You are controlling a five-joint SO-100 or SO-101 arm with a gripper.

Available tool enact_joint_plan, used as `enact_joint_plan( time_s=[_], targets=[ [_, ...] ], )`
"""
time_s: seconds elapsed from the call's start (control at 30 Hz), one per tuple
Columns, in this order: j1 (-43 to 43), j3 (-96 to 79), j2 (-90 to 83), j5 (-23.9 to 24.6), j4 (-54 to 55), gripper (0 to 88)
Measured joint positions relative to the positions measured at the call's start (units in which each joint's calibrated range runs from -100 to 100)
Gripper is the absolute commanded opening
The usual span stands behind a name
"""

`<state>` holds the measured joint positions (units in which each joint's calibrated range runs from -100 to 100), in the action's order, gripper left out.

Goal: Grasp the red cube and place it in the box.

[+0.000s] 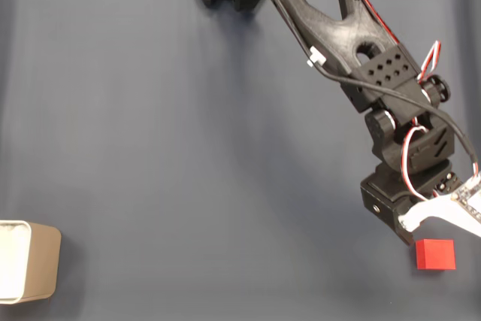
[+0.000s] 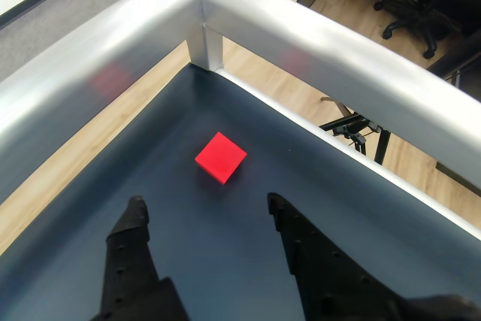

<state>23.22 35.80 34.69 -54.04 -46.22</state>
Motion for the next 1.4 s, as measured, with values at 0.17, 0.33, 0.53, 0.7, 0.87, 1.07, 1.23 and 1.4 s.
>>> enact_joint_plan(
  time_s=[0.17, 0.33, 0.53, 0.7, 0.87, 1.07, 1.23, 1.4],
  targets=[
    [0.0, 5.1, 4.6, 0.3, 0.0, 40.4],
    [0.0, 10.0, 9.3, 0.8, 0.0, 40.7],
    [0.3, 14.9, 14.1, 1.5, 0.2, 40.7],
    [0.8, 19.2, 17.7, 1.7, 0.5, 40.7],
    [1.2, 23.2, 20.9, 2.1, 0.5, 40.7],
    [1.3, 26.5, 23.5, 2.1, 1.0, 40.8],
    [1.3, 27.8, 24.9, 2.1, 1.9, 41.0],
    [1.3, 28.2, 25.1, 2.1, 2.4, 41.0]
  ],
)
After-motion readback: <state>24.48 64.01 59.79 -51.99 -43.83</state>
